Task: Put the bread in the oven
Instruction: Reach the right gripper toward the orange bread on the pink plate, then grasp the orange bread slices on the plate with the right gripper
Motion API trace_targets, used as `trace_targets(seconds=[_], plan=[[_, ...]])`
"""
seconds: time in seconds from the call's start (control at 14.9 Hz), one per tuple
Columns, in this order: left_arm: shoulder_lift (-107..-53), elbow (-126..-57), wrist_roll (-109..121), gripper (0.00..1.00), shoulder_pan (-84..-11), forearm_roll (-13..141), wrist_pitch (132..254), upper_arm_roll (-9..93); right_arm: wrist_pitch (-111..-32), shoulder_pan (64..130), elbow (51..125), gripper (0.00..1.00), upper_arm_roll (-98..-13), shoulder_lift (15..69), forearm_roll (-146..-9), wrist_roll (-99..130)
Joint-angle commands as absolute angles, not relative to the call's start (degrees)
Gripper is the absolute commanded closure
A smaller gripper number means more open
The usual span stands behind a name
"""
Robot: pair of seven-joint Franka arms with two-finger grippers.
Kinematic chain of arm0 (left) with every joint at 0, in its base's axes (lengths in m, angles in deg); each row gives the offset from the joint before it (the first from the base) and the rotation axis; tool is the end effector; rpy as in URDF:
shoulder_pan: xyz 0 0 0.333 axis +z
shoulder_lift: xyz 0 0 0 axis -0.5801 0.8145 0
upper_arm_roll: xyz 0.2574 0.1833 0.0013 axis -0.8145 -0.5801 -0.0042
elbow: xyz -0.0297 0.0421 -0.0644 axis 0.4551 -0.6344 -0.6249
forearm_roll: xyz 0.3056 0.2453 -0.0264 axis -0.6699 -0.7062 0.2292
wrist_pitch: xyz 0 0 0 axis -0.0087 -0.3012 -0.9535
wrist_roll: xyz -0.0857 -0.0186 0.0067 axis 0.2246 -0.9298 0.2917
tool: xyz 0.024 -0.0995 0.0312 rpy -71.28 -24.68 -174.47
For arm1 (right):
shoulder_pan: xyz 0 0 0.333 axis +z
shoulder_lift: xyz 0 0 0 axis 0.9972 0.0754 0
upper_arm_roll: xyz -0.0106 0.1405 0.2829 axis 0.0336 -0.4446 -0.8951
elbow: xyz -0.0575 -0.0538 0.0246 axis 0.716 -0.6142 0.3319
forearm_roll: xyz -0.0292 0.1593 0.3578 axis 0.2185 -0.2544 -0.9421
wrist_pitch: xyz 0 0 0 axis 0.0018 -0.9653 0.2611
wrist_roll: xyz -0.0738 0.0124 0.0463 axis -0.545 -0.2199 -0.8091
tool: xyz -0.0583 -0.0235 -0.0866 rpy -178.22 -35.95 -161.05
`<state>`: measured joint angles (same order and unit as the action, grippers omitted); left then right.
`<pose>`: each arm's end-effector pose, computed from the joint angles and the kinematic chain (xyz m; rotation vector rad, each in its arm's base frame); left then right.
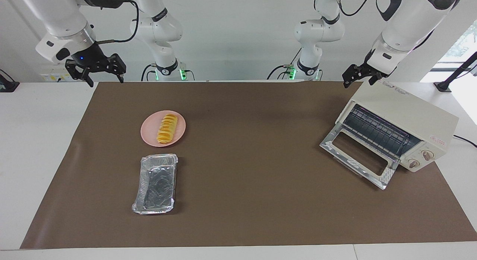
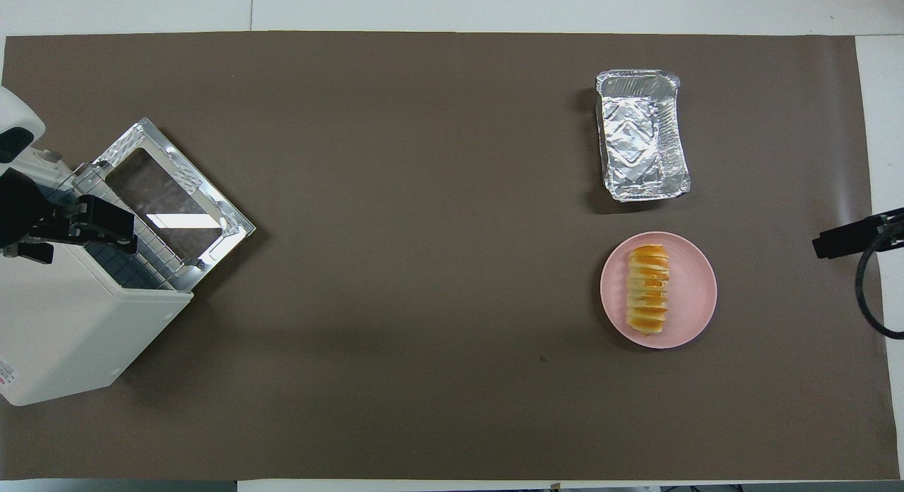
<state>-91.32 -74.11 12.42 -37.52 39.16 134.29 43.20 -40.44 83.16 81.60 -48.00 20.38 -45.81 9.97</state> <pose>0.5207 -0.0622 0.6126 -3.1121 -0.0618 0.2906 0.5117 -0.0261 0.6178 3.1138 0.3080 -0.1376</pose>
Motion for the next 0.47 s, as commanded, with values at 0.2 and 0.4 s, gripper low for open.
trace_targets(seconds=[0.2, 0.4], plan=[[-93.01, -75.87, 12.73, 0.00, -36.69, 40.05, 135.37, 43.68, -53.92, 87.78, 102.79, 0.00, -48.38, 10.66, -48.49, 14.52], [-93.01, -75.87, 12.73, 0.00, -36.69, 40.14, 135.37, 43.68, -62.86, 89.62, 111.66, 0.00, -48.38, 9.52, -48.58, 16.37]])
